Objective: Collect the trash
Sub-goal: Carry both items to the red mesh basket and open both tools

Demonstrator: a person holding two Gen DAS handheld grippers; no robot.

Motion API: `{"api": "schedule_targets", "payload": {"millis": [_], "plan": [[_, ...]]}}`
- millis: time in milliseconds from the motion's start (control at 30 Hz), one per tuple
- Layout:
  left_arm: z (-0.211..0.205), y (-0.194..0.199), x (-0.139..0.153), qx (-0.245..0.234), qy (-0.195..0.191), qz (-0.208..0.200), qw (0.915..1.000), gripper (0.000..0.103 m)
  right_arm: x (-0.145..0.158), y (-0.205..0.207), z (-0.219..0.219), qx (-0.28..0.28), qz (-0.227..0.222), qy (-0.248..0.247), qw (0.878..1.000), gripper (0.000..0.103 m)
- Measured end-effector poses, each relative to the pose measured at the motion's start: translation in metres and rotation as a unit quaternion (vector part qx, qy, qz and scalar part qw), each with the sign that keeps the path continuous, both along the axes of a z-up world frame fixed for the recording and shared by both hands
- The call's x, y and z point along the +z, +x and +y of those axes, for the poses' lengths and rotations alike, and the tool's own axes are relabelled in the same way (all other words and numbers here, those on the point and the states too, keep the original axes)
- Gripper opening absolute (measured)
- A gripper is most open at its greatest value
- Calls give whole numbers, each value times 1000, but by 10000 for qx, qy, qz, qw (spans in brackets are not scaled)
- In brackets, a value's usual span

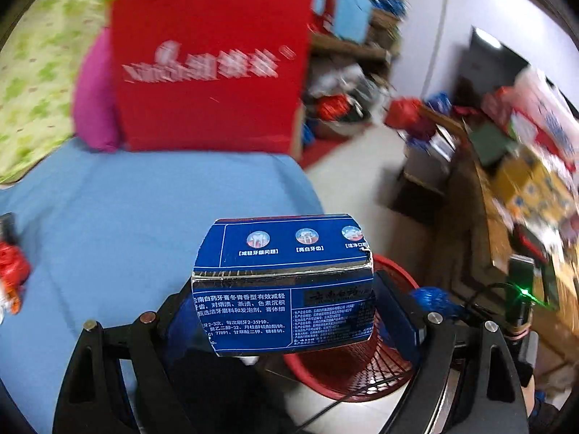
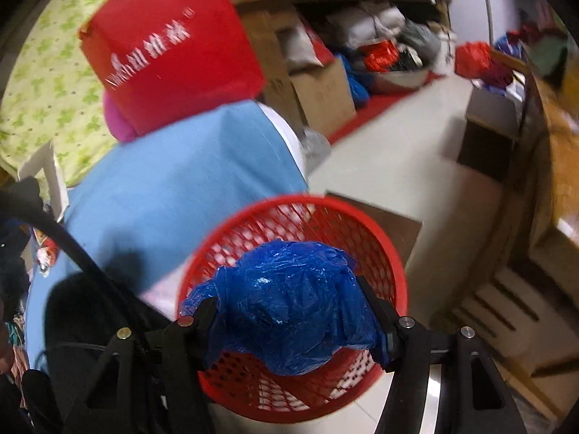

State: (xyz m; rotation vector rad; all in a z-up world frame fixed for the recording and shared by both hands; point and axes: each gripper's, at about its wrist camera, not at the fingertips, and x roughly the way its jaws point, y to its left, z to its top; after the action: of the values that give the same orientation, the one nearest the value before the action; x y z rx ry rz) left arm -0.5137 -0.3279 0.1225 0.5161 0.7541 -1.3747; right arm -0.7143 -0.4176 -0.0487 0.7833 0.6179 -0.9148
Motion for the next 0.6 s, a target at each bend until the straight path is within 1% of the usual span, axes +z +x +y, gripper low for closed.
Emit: {"api": "schedule_targets", "payload": {"millis": [67,133,267,300,400,533,600], "plan": [[-10,-14,-11,-215,176,-58,9996,90,-8,-4,-3,-89,53,82,9999,69],[-20,-24,-20,-332,295,-89,9990,90,-14,-8,-8,-152,75,179,9997,76],[-45,-31,-38,-440,549,-50,9975,90,-15,-14,-11,-226,180,171,9994,80],[-51,-33,-42,-478,597,-45,9971,90,-14,-17,-6,-254,192,149,9994,82],[-62,-44,-55,-622,799,-160,9947,90,-7,-28,-3,-416,132,11,9990,82],[-70,-50,-68,-675,1083,-262,9915,90,9,-45,4,-776,-29,-300,9965,82],[-72,-50,-71,-668,1124,-262,9911,90,17,-51,6,-894,-100,-436,9950,82]]}}
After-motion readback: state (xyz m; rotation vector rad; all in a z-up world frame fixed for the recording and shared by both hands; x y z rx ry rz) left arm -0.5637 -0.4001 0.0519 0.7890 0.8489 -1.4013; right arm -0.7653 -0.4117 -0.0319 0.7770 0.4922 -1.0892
